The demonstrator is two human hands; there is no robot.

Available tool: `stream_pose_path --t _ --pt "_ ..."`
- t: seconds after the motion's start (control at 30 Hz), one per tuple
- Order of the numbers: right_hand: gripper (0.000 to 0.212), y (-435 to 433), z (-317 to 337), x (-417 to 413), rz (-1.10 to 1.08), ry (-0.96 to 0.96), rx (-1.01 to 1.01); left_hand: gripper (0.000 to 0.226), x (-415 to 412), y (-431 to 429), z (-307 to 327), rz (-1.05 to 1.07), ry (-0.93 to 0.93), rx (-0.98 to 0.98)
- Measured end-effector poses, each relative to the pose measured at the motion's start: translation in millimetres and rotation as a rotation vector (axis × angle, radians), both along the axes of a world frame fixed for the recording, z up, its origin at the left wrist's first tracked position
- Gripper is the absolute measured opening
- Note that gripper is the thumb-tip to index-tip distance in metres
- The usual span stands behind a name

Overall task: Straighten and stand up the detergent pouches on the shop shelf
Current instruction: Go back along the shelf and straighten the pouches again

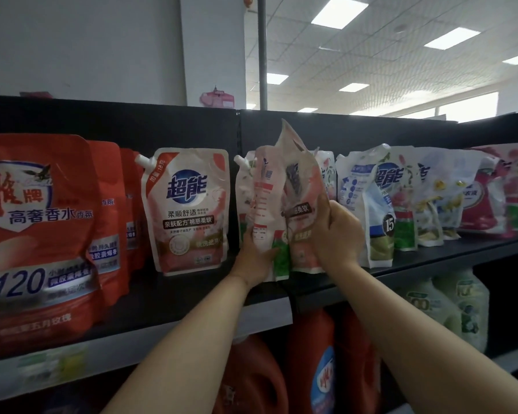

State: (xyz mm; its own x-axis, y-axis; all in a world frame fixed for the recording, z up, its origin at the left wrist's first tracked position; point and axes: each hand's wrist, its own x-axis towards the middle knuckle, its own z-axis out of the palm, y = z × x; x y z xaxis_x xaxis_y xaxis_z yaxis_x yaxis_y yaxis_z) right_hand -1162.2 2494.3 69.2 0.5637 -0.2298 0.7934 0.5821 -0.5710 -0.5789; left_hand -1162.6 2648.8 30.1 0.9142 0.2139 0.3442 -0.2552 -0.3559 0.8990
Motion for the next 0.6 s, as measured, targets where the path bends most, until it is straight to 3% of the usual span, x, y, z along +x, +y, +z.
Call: stream_pose_path --t 0.07,0.17,0.23,0.3,0.47,0.53,0.6 --pt "0.050 -9.0 4.3 -8.2 -0.020 -0.006 0.011 0.082 12.0 -4.2 1.8 -0.042 0.066 0.076" --pt "0.051 -18.3 7.3 -19.9 -0.066 -0.025 0.045 0.123 20.0 -3.8 13.0 -0.170 0.282 0.289" --pt "0.050 -22.4 6.7 -27.6 -0.106 -0.031 0.053 0.128 16.7 -2.9 23.3 -0.218 0.291 0.277" --pt "0.049 -25.8 5.8 -35.0 -0.128 -0.041 0.069 0.106 8.8 -3.5 29.2 -0.202 0.223 0.192" --pt "0.051 -33.8 2.9 -56.7 -0.105 -0.121 0.149 0.028 -13.7 -18.0 22.5 0.106 0.053 0.023" --pt "0.050 -35.4 2.4 -67.0 -0.095 -0.155 0.184 0.017 -21.7 -26.3 21.2 0.154 0.003 -0.038" --pt "0.049 -36.1 2.1 -78.1 -0.093 -0.181 0.204 0.024 -30.9 -39.3 24.7 0.074 0.039 -0.083"
